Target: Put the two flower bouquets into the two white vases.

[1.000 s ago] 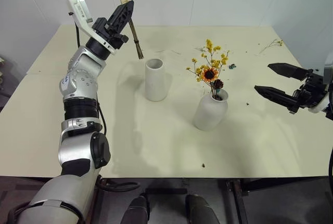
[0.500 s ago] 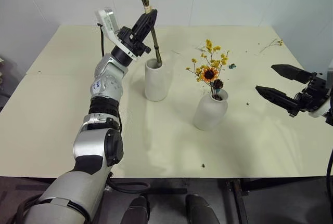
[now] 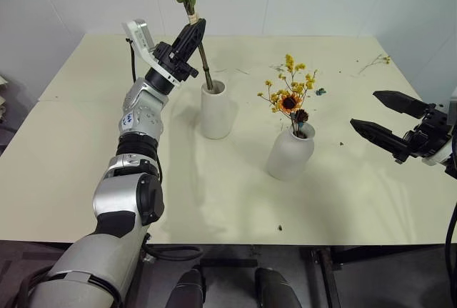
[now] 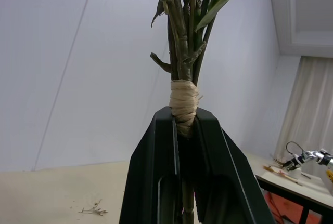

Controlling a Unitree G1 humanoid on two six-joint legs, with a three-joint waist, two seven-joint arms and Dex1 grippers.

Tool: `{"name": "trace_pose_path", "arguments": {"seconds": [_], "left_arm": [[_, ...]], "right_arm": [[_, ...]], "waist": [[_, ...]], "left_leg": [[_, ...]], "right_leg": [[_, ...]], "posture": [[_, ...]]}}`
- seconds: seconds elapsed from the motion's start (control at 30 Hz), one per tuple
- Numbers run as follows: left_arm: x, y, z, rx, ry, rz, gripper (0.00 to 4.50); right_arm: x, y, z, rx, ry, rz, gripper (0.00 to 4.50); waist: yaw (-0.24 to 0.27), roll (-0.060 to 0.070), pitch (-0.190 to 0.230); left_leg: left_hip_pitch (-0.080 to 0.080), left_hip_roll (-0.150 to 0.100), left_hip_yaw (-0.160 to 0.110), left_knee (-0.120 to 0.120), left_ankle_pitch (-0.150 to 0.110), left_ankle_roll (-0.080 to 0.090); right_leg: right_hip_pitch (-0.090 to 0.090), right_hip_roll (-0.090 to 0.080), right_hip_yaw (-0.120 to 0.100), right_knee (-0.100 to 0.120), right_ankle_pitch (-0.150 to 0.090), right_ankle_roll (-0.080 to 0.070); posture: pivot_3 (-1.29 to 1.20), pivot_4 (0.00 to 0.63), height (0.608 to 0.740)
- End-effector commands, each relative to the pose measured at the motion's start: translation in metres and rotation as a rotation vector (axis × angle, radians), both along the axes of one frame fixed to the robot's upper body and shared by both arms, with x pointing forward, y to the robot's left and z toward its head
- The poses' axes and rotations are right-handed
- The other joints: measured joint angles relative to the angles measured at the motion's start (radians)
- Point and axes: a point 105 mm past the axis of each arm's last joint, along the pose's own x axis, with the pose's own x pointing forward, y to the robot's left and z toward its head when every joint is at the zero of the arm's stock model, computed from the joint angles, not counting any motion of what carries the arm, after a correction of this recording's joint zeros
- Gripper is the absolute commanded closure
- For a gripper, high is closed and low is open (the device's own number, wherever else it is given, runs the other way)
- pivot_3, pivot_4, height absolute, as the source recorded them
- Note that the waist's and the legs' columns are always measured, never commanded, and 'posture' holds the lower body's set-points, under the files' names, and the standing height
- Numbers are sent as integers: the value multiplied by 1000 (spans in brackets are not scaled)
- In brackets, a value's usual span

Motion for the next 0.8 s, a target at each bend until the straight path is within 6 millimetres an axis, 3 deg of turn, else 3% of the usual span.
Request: {"name": "trace_pose_path", "arguments": {"seconds": [0.03,0.27,0.43,0.8], "left_arm": [[-3,0,17,21,-69,25,4449],[-1,-15,3,33,-59,7,4449],[-3,-18,-16,140,-94,31,4449],[-10,-5,-43,304,-108,23,939]], "right_arm": [[-6,2,10,13,-48,5,0],[-7,3,8,23,-52,-1,0],[-9,4,7,30,-56,-4,0],[-10,5,6,41,-60,-9,0]], "waist": [[0,0,0],[0,0,0],[-3,0,0],[-3,0,0]], "left_leg": [[0,0,0,0,0,0],[0,0,0,0,0,0],[0,0,0,0,0,0],[0,0,0,0,0,0]], "right_leg": [[0,0,0,0,0,0],[0,0,0,0,0,0],[0,0,0,0,0,0],[0,0,0,0,0,0]], "posture": [[0,150,740],[0,150,740],[0,150,740],[0,150,740]]}}
